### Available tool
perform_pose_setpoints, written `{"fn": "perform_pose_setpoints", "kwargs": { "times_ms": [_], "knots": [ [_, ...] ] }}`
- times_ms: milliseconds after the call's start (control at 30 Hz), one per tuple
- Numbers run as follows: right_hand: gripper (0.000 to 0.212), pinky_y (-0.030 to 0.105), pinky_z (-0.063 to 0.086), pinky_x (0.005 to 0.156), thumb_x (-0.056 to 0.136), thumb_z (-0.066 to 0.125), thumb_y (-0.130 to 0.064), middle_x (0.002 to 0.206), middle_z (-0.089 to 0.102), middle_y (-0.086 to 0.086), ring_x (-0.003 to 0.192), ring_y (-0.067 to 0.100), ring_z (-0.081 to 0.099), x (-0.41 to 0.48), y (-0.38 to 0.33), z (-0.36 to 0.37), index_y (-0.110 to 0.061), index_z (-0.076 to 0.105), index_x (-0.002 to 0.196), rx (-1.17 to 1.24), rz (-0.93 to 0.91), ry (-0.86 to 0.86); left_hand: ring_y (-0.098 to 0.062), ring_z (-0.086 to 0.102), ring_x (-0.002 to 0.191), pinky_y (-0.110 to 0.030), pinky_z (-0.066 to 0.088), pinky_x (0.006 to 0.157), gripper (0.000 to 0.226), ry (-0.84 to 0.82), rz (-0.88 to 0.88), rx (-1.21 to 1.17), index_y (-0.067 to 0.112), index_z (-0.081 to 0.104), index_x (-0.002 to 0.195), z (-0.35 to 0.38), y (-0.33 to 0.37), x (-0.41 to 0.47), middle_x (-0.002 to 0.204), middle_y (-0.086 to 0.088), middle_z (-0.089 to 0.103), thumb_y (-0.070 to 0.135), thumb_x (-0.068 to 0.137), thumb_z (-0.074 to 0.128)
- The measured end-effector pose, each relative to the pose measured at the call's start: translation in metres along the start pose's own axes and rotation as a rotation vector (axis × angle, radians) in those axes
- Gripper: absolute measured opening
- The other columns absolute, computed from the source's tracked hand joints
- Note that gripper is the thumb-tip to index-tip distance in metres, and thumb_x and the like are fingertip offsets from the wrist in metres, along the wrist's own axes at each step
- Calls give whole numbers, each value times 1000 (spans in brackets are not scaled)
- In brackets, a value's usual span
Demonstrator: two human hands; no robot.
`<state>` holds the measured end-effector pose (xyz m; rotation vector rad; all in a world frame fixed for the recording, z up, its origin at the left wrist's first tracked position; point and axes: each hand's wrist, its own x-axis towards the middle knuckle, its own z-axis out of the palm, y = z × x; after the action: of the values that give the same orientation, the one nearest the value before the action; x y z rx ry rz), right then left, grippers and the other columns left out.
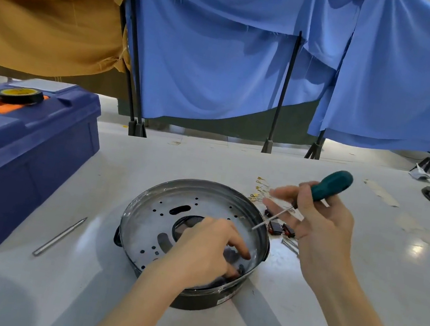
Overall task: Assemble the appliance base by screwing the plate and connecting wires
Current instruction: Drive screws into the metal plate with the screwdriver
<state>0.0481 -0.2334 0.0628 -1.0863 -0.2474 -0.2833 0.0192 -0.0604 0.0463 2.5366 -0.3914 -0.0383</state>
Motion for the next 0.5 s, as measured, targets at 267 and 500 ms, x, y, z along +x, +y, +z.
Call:
{"fn": "perform_pose_setpoints", "kwargs": {
  "times_ms": [267, 500],
  "knots": [
    [18, 45, 59, 67, 97, 48, 3, 65, 61, 12, 55, 28, 60, -9, 12, -6, -13, 49, 105, -30, 88, -124, -4, 54, 79, -36, 49, 82, 6, 71, -18, 15, 27, 78, 82, 8, -2, 1, 101, 20, 66, 30, 77, 79],
    [20, 42, 58, 62, 95, 51, 4, 64, 59, 11, 47, 26, 55, -12, 13, -6, -10, 47, 108, -73, 101, -180, -4, 55, 88, -36, 49, 83, 8, 68, -9, 17, 28, 78, 84, 8, -4, 2, 102, 21, 65, 33, 78, 78]
  ]
}}
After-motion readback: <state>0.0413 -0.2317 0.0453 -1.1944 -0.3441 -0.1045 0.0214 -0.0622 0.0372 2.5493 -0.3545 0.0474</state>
